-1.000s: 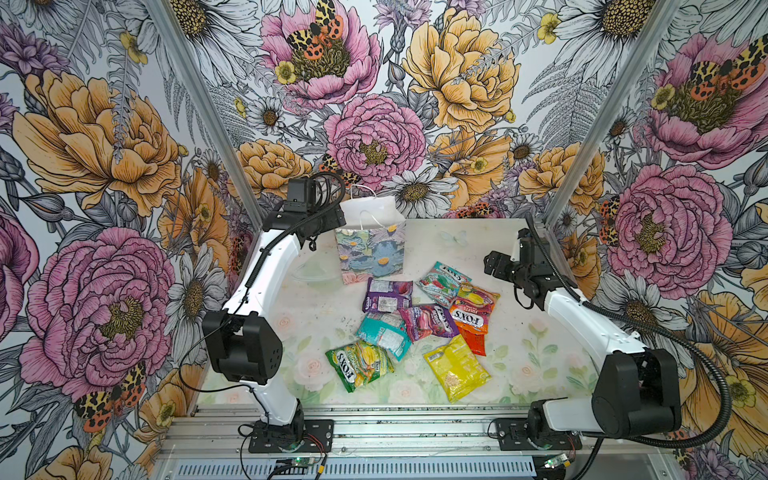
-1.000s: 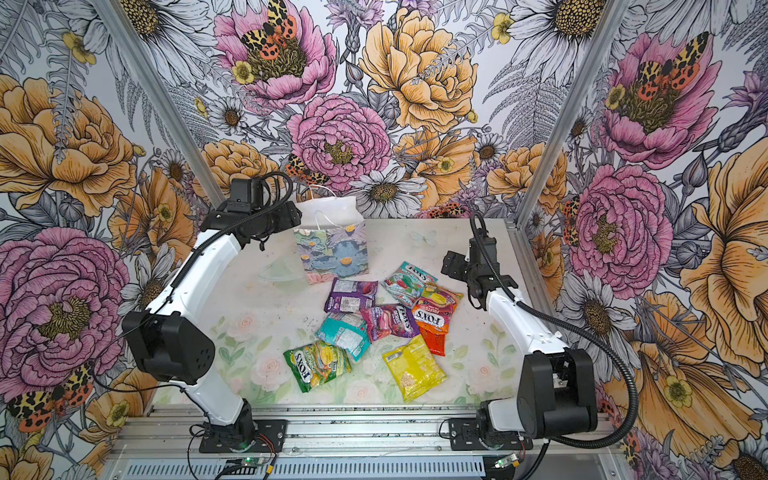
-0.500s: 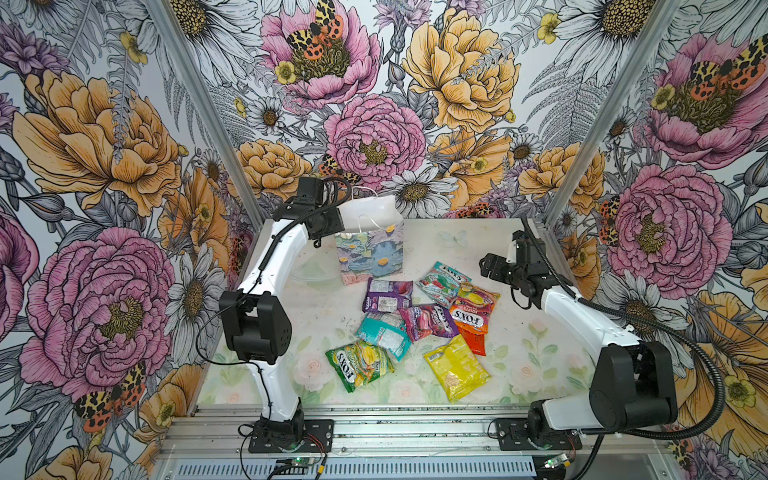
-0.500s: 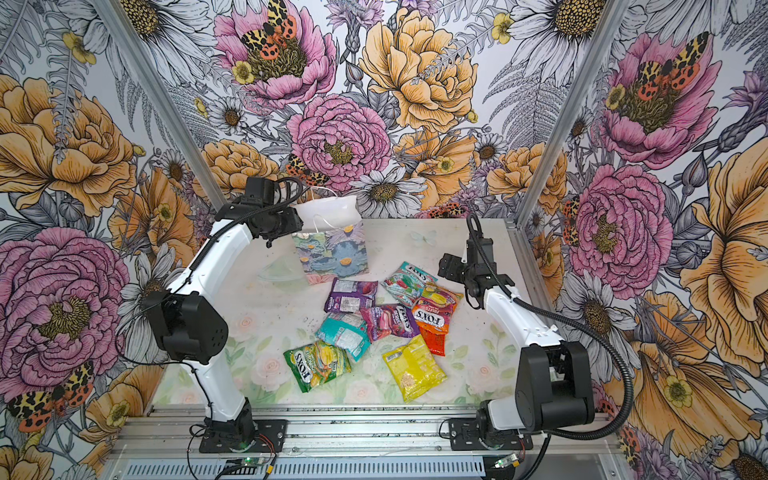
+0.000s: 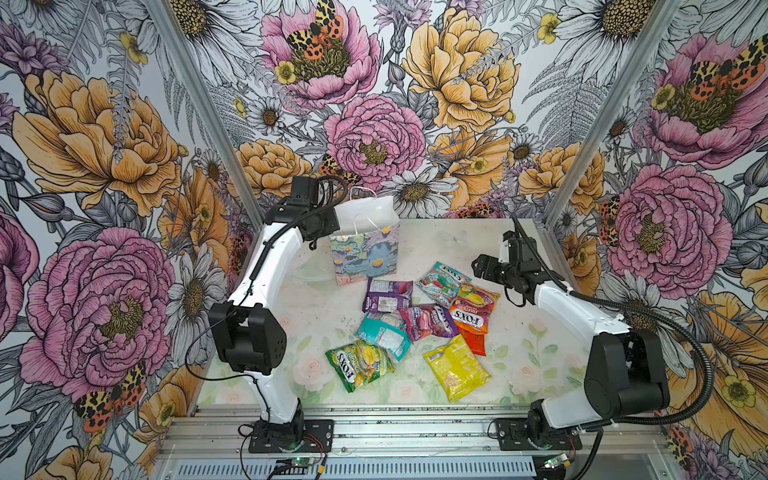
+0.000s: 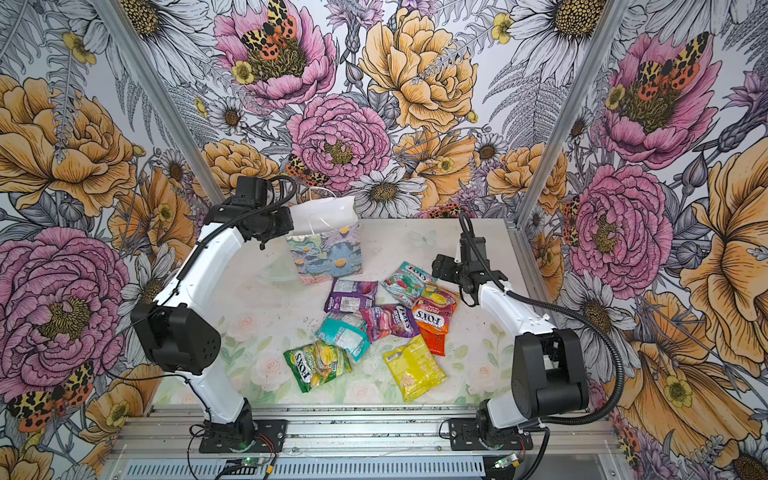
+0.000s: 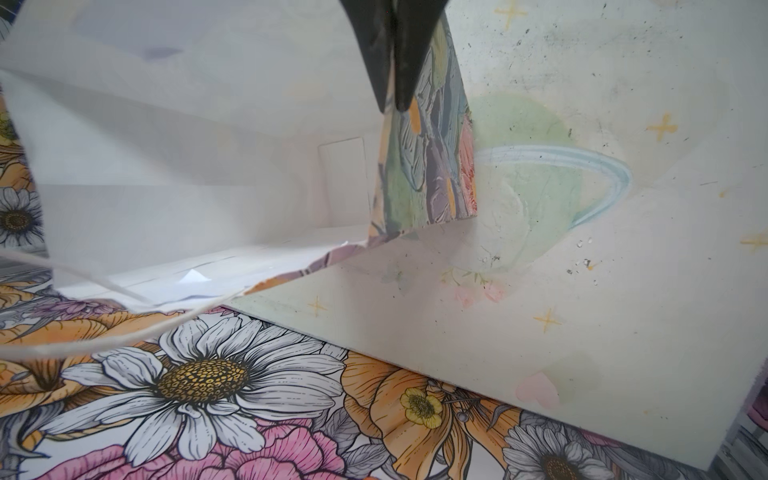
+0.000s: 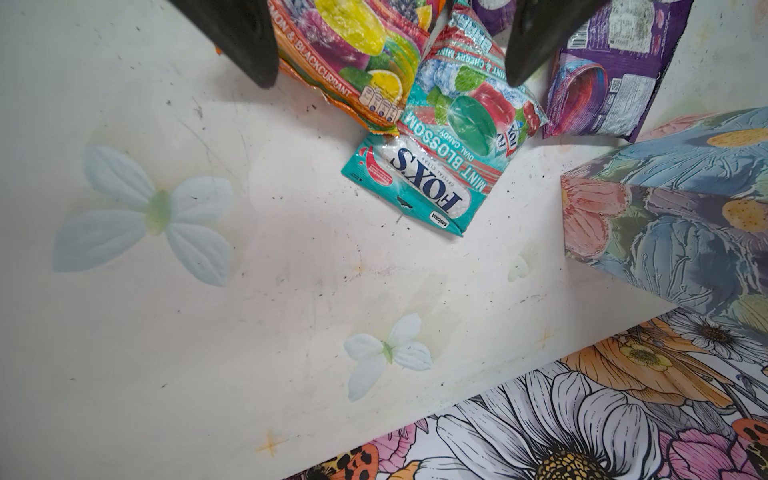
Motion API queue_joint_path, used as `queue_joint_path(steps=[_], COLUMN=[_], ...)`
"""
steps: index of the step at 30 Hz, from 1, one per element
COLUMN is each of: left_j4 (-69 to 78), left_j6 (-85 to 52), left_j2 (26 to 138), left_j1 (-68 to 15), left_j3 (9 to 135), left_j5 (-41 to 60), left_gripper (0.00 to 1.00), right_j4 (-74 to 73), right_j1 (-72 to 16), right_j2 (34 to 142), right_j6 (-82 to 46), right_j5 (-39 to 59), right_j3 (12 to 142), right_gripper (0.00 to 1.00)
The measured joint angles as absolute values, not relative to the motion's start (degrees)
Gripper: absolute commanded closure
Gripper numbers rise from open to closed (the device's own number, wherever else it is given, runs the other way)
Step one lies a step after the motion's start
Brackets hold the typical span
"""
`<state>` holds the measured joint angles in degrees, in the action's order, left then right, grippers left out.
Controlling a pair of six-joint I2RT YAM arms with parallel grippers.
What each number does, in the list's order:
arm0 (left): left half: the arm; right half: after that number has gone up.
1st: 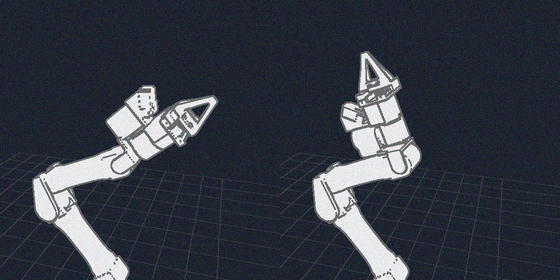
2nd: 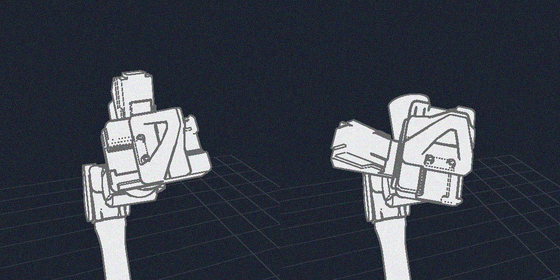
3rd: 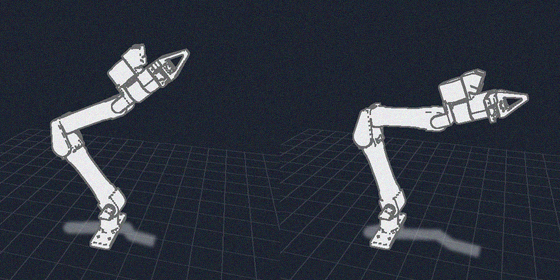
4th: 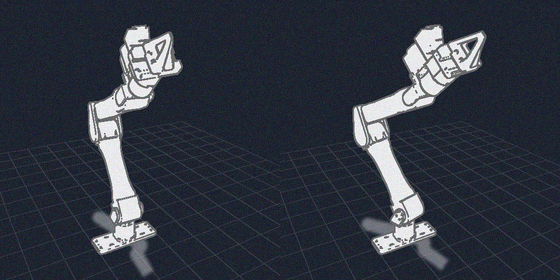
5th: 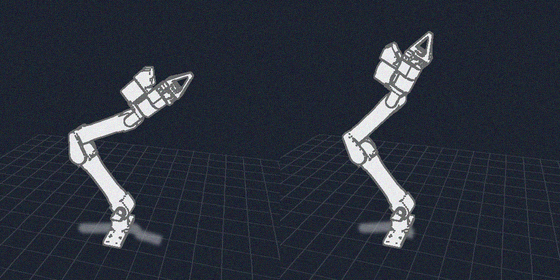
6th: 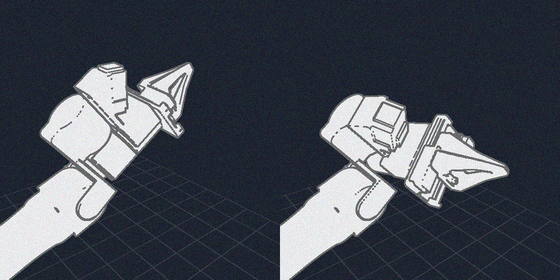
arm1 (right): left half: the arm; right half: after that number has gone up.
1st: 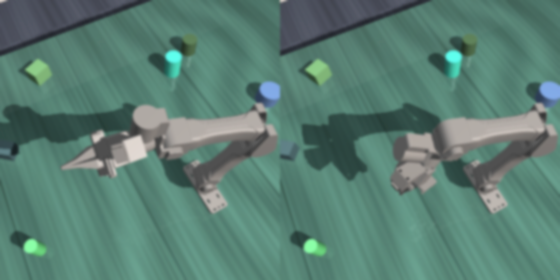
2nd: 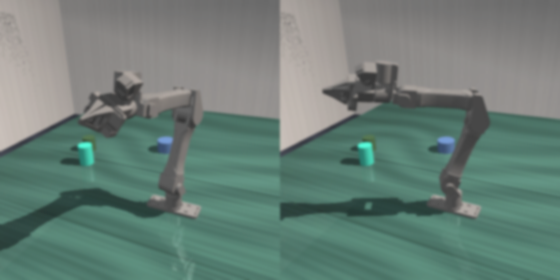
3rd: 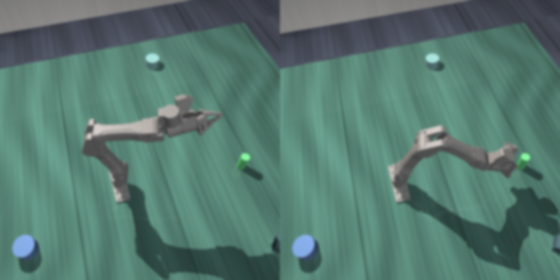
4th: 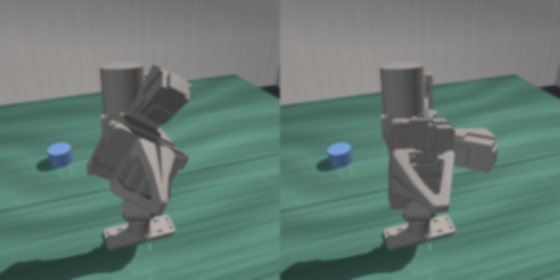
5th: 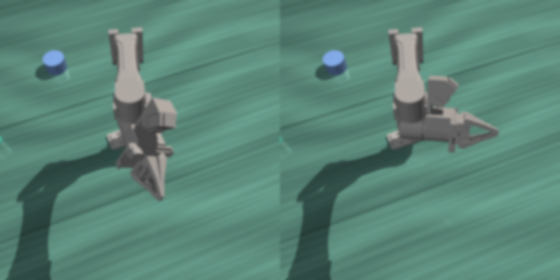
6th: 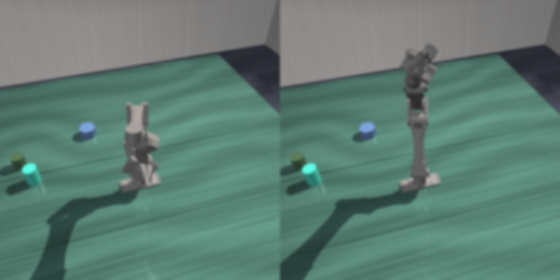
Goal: Place the snacks into the paper bag
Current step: 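Reach the left gripper to the bag rim while the right moves over candy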
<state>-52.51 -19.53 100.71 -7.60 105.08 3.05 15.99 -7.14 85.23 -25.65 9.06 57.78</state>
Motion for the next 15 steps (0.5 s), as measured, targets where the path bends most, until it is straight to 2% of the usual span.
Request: queue_joint_path(steps=[7, 15], left_j4=[-52.49, -52.49], left_j6=[-20.01, -22.59], left_j2=[93.30, 84.07], left_j1=[-6.22, -4.73], left_j3=[99.98, 85.49], left_j5=[2.59, 1.91], left_gripper=[1.00, 1.00], right_j4=[16.03, 16.03], right_j1=[-8.21, -9.56], right_j2=[87.37, 89.08], right_j6=[-25.65, -25.65], right_j5=[10.39, 11.64], right_j3=[58.89, 60.88], right_gripper=[0.14, 0.14])
